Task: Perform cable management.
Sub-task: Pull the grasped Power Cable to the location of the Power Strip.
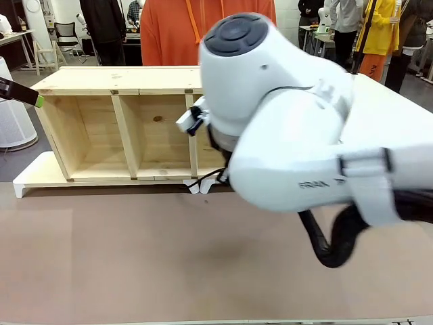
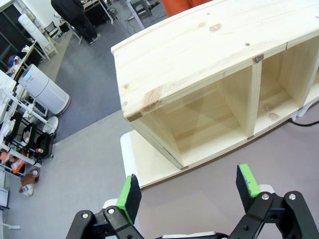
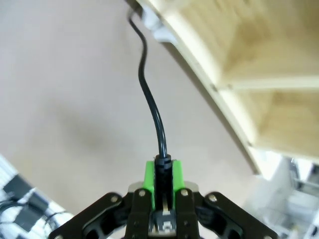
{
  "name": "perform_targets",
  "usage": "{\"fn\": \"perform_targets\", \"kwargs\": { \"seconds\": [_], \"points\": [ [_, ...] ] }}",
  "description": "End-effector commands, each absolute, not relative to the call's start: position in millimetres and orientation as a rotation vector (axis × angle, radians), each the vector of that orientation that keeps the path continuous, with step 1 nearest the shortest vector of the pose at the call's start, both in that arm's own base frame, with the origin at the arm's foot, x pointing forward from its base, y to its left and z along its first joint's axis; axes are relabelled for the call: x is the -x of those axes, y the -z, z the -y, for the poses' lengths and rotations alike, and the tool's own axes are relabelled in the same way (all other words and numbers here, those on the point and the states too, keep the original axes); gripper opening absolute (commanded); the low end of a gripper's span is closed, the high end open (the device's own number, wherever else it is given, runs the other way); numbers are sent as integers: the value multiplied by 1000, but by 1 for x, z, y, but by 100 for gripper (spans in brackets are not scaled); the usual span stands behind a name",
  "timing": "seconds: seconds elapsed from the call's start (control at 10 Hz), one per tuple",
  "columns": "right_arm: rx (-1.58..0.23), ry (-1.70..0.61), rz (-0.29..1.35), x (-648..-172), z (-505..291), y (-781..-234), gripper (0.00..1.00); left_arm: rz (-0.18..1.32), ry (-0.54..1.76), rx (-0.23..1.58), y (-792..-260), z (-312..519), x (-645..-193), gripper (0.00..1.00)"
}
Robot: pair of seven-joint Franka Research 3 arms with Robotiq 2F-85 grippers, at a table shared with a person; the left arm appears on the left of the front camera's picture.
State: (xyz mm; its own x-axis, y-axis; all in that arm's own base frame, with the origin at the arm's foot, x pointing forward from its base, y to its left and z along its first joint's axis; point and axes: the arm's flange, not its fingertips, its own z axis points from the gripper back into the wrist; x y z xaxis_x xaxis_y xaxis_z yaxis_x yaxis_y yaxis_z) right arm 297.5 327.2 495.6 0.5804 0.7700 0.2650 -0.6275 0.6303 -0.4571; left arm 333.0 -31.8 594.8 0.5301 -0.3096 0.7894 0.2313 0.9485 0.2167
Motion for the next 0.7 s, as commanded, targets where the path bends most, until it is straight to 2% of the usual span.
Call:
{"fn": "perform_targets", "kwargs": {
  "seconds": [0.0,0.6],
  "points": [
    [352,-702,468,-281,-291,-497,16,966,324,-93,-595,33,-334,100],
    [401,-492,482,-267,-229,-517,16,966,324,-93,-595,33,-334,100]
  ]
}}
